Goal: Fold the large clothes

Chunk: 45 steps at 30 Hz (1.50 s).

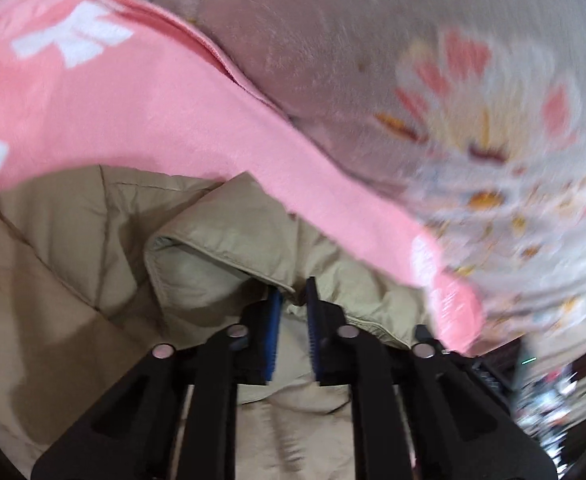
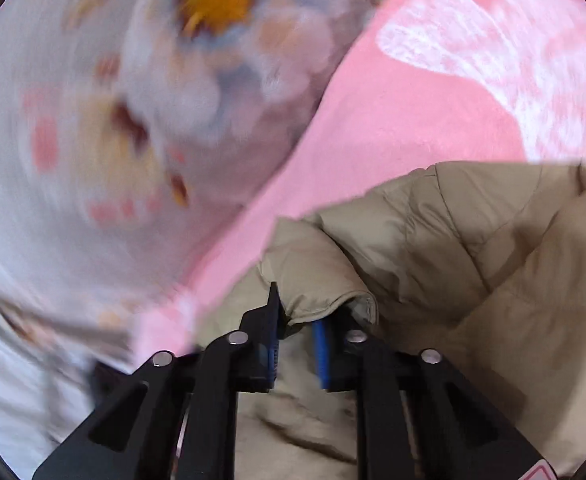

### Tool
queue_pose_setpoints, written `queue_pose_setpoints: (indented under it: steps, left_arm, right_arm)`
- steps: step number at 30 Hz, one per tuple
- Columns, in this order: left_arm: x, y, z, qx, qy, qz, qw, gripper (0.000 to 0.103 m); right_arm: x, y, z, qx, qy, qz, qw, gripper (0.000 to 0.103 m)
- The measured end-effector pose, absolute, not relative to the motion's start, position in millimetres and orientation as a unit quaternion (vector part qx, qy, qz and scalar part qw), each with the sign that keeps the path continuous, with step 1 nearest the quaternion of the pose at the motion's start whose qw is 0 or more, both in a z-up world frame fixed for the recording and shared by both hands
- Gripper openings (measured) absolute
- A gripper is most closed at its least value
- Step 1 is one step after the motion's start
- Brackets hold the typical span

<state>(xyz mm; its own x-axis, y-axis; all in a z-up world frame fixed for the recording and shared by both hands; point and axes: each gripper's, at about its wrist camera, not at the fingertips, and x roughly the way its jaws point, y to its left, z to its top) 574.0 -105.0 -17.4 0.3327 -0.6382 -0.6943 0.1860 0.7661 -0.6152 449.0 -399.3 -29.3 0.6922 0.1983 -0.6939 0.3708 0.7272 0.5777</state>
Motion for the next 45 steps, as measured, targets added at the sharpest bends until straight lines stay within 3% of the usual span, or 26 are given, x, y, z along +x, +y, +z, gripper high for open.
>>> queue_pose_setpoints:
  steps: [4,9,24,45]
  left_arm:
    - [561,-121,-26,-0.102,0.520,-0.244,0.812,0.003]
    - [552,-137,-37,-0.037,0.512,-0.221,0.829,0.004]
    - [533,-169,-55,0.076,0.433,-0.174,0.881,0.006]
    - [531,-174,-55,0.088,0.417,-0.166,0.889,0.005]
  right_arm:
    - [447,-363,-29,0.189,0.436,-0.079,0.876,0.008]
    - [457,-344,-43,0.109,0.457,-0.110,0.876,0.008]
    - [468,-337,-63,0.068,0.431,-0.137,0.889,0.007]
    - [469,-338,-65,0.067,0.409,-0.138,0.900,0.007]
